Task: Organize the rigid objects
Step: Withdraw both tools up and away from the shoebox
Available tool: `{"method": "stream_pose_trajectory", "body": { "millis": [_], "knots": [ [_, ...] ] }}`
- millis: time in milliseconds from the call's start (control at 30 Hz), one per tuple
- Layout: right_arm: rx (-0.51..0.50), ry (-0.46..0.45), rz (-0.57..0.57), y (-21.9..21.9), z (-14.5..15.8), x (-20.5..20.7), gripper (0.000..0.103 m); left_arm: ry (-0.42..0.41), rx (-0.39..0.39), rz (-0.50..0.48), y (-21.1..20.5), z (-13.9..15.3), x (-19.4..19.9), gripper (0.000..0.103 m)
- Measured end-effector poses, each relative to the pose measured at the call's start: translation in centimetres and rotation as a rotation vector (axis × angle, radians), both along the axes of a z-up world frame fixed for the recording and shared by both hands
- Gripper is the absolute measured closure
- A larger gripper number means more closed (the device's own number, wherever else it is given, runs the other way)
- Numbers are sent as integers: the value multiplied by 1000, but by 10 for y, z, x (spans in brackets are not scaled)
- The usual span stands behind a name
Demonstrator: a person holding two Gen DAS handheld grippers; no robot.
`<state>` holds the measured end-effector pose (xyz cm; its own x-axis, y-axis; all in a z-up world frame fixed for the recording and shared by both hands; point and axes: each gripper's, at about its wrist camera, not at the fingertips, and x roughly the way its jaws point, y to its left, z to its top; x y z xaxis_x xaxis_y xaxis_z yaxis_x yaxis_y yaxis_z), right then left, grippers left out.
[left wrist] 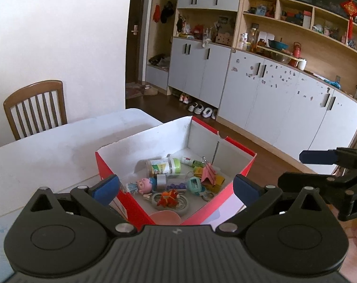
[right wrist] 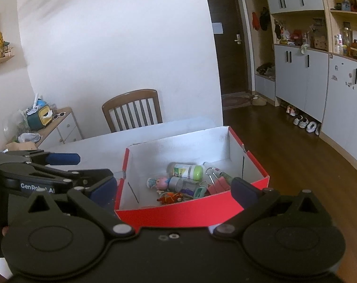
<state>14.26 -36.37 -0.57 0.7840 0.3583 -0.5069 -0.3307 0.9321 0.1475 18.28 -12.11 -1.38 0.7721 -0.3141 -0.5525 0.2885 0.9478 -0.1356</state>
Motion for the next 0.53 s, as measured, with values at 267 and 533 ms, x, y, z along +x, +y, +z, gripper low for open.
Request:
{"method": "stream_pose_trajectory", "body": {
  "millis": [267, 533],
  "knots": [
    [11, 16, -16, -2, -3, 0, 0, -19, 26, 2, -5, 2, -2, 0],
    [9, 30, -20, 1, -6, 2, 0, -14, 49, 21, -2, 1, -2, 0]
  ]
}}
